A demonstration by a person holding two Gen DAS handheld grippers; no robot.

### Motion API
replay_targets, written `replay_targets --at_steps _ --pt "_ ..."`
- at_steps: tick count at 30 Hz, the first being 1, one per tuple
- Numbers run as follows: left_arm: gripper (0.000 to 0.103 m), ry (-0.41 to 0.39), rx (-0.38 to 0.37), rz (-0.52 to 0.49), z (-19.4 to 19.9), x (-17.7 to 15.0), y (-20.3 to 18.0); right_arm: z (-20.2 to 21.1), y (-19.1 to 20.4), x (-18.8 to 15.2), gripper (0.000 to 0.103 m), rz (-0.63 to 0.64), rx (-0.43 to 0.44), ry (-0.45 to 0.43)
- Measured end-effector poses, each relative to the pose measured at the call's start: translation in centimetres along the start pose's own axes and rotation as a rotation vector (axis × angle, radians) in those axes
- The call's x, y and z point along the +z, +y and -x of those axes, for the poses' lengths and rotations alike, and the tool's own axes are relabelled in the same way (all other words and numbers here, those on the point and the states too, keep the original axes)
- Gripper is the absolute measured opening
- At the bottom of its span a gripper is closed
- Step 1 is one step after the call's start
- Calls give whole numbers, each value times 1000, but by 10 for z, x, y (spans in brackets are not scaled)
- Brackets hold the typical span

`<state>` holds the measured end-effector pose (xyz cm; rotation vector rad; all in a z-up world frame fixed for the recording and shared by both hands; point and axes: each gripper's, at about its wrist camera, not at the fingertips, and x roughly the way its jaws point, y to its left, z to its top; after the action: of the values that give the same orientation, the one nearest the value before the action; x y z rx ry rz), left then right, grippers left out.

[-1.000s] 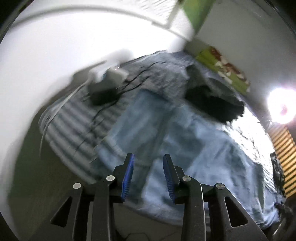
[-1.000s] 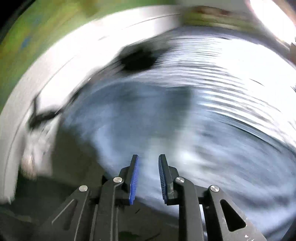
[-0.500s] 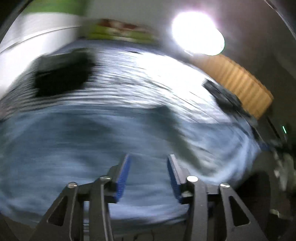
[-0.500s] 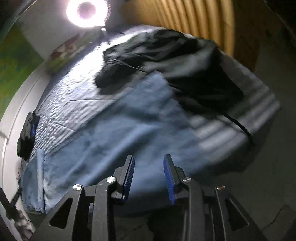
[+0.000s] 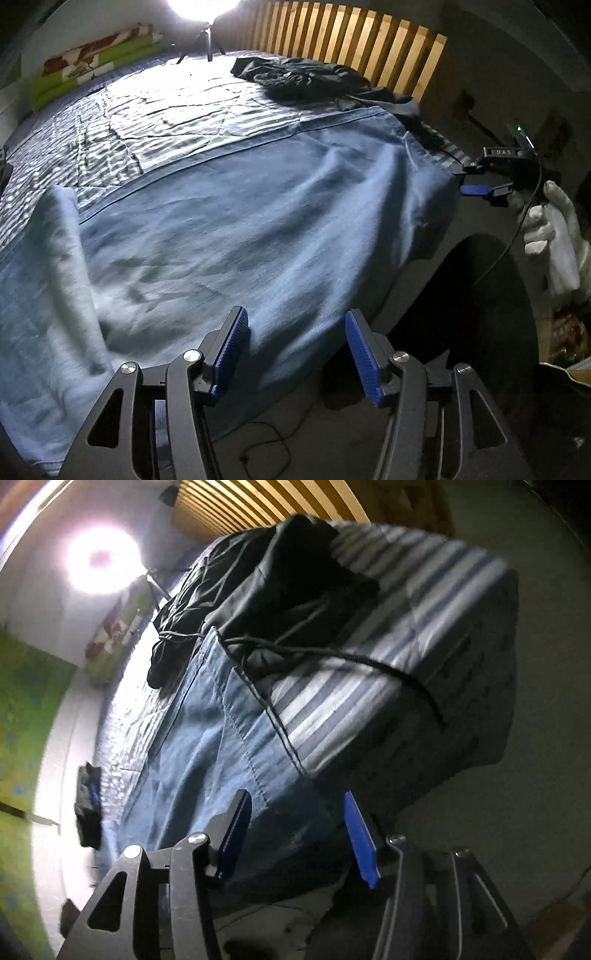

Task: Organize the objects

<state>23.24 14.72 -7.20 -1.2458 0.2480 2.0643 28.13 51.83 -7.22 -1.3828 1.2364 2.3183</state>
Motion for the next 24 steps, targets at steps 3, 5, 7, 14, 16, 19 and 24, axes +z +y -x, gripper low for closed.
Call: replay_targets --at_steps 3,5,7,14,16,19,24 --pt "59 8 -5 36 -2 4 11 -17 -5 0 49 -21 33 31" --pt "59 10 -1 63 1 2 17 -24 -8 -1 51 -39 54 46" --pt "59 2 -1 76 11 1 22 -22 -8 -3 46 -49 85 45" --pt "60 -121 65 167 83 -12 68 22 37 -3 15 81 66 28" --pt "61 -125 78 192 94 -20 83 41 62 -3 12 146 55 -5" --pt "61 -108 77 203 95 -31 94 75 91 10 2 167 124 -90" --pt "61 -53 34 170 63 -42 81 87 117 24 2 183 96 -144"
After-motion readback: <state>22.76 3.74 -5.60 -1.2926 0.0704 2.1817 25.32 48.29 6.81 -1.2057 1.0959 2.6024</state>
